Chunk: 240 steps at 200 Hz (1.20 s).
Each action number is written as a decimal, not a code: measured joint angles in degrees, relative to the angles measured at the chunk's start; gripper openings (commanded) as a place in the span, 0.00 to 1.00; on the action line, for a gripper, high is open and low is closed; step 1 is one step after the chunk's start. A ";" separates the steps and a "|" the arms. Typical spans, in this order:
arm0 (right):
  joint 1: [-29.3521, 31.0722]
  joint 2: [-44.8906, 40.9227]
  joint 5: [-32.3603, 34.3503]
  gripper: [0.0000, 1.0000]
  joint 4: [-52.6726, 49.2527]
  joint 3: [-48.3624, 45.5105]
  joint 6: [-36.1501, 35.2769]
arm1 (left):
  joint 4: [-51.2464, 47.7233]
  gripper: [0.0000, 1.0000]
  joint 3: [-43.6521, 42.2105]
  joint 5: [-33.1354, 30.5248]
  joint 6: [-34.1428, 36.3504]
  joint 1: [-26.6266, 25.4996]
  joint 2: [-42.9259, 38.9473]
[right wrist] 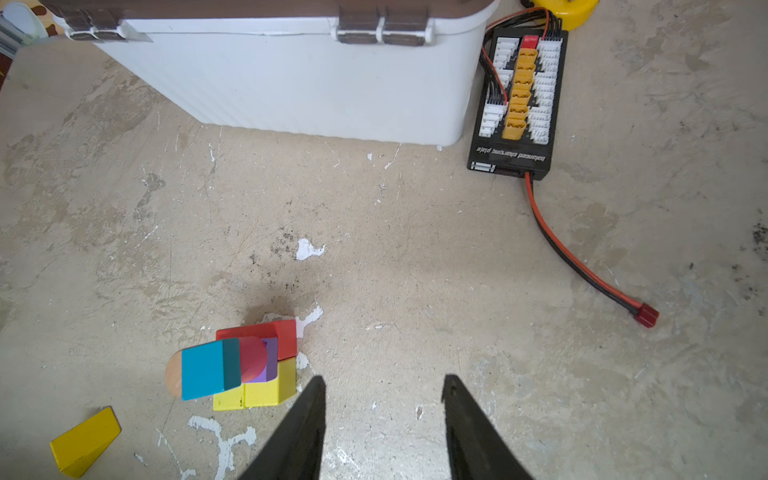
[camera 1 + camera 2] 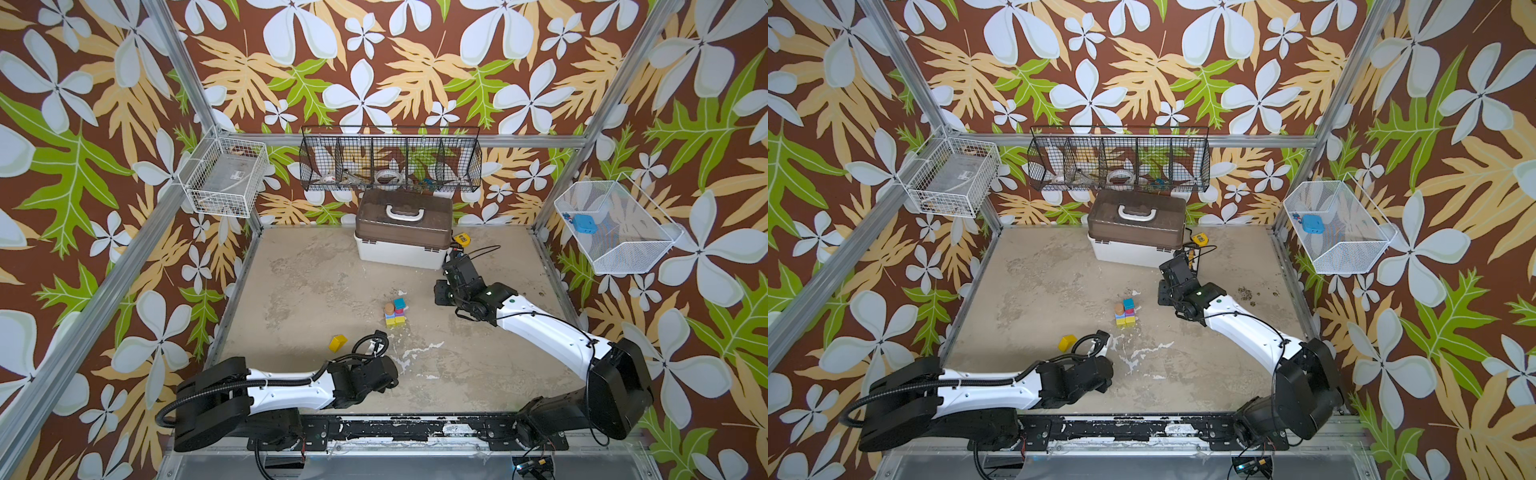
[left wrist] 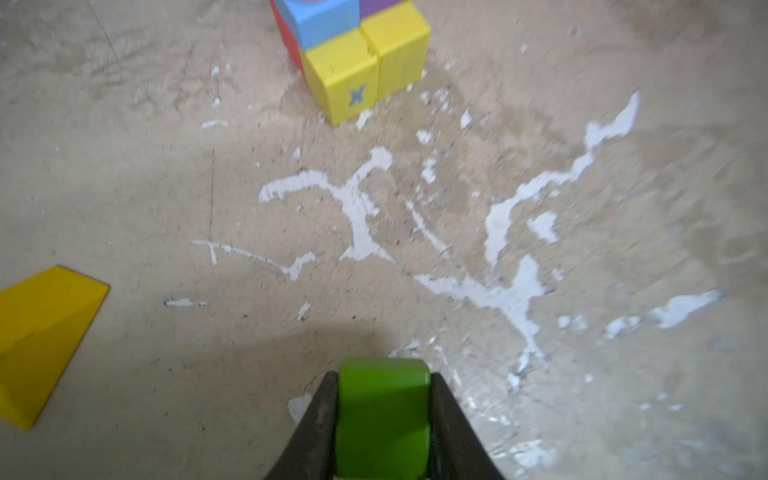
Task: Build the wood block tower
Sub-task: 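Lift the green cube and carry it over the stack with the left gripper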
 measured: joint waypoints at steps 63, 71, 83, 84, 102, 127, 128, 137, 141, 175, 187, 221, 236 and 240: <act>-0.11 -6.34 3.87 0.49 1.25 -3.26 0.72 | -0.22 0.08 16.11 8.02 11.39 12.70 -10.01; -0.11 -7.37 4.57 0.50 1.53 -3.82 1.22 | -0.33 0.07 18.80 8.55 13.42 13.60 -9.31; -0.11 -9.38 5.57 0.52 1.73 -4.83 1.51 | -0.70 0.01 23.08 9.84 16.87 14.60 -7.32; -0.11 -9.51 5.66 0.53 1.75 -4.87 1.51 | -0.74 0.00 23.34 9.88 17.11 14.67 -7.17; -0.11 -12.72 7.52 0.58 2.60 -6.38 1.57 | -1.44 0.00 29.57 10.71 22.99 16.04 -2.73; -0.11 -16.76 9.70 0.61 3.93 -8.96 1.79 | -4.24 0.00 36.74 12.24 31.45 18.60 4.04; -0.11 -16.83 9.77 0.61 3.98 -9.03 1.79 | -4.42 0.00 37.13 12.44 31.95 18.78 4.46; -0.11 -17.59 10.43 0.61 4.31 -9.60 1.95 | -5.70 0.00 39.60 13.51 35.30 19.91 6.71; -0.13 -17.84 10.62 0.61 4.50 -9.77 1.95 | -6.16 0.00 40.61 14.01 36.83 20.41 7.61; -0.15 -18.08 11.91 0.61 5.05 -10.03 2.16 | -8.85 0.00 46.03 17.20 46.66 25.75 12.35; -0.17 -18.05 12.09 0.61 5.05 -10.01 2.23 | -9.31 0.00 46.80 18.88 48.94 27.76 13.27; -0.17 -18.03 12.26 0.62 5.05 -10.03 3.02 | -10.93 0.00 47.34 28.22 55.49 32.39 15.21; -0.17 -18.03 12.22 0.62 5.05 -10.01 3.02 | -11.67 0.00 46.53 31.52 59.45 32.33 16.26; -0.20 -18.01 12.20 0.63 5.05 -10.01 3.02 | -11.93 0.00 46.27 32.52 60.54 32.33 16.57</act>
